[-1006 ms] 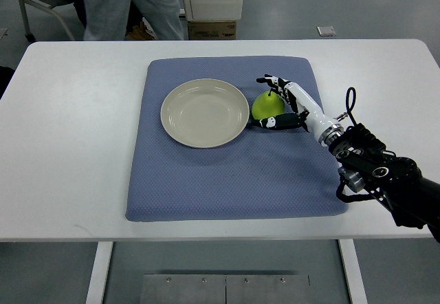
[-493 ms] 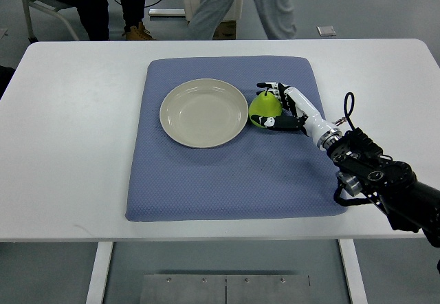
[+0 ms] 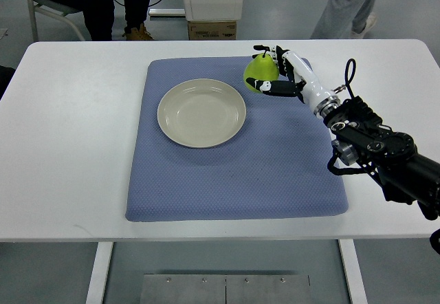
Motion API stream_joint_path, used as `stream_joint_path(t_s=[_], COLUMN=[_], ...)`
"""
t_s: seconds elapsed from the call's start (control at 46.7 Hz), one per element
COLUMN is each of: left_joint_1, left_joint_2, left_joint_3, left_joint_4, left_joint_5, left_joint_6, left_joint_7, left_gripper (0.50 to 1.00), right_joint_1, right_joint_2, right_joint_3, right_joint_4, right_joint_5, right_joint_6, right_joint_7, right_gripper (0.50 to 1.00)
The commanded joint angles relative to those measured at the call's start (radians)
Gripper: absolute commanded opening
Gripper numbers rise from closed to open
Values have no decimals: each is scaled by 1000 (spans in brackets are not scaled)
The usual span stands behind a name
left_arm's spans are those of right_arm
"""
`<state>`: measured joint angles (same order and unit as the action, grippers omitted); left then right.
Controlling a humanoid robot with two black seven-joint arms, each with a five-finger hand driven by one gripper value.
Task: Place pear on plate with right hand
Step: 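Lift the pear with the right hand off the mat, then carry the pear with the right hand over the cream plate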
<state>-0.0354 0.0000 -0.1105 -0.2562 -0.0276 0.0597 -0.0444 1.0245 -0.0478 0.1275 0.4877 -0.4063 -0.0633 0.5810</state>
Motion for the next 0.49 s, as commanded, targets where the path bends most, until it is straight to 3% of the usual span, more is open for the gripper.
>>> stream_joint_path(t_s=[0.0, 0.471], left_joint_1=[0, 0], left_joint_2=[0, 0], left_joint_3=[0, 0], left_joint_4=[0, 0], left_joint_5=[0, 0], left_joint_6=[0, 0], left_joint_7=[0, 0], left_gripper=[1000, 1000], right_joint_1=[31, 98], right_joint_2=[2, 48], right_joint_3=[7, 7], right_joint_4=[11, 43], right_joint_5=[0, 0], right_joint_6=[14, 17], right_joint_7=[-23, -86], right_gripper=[500, 500])
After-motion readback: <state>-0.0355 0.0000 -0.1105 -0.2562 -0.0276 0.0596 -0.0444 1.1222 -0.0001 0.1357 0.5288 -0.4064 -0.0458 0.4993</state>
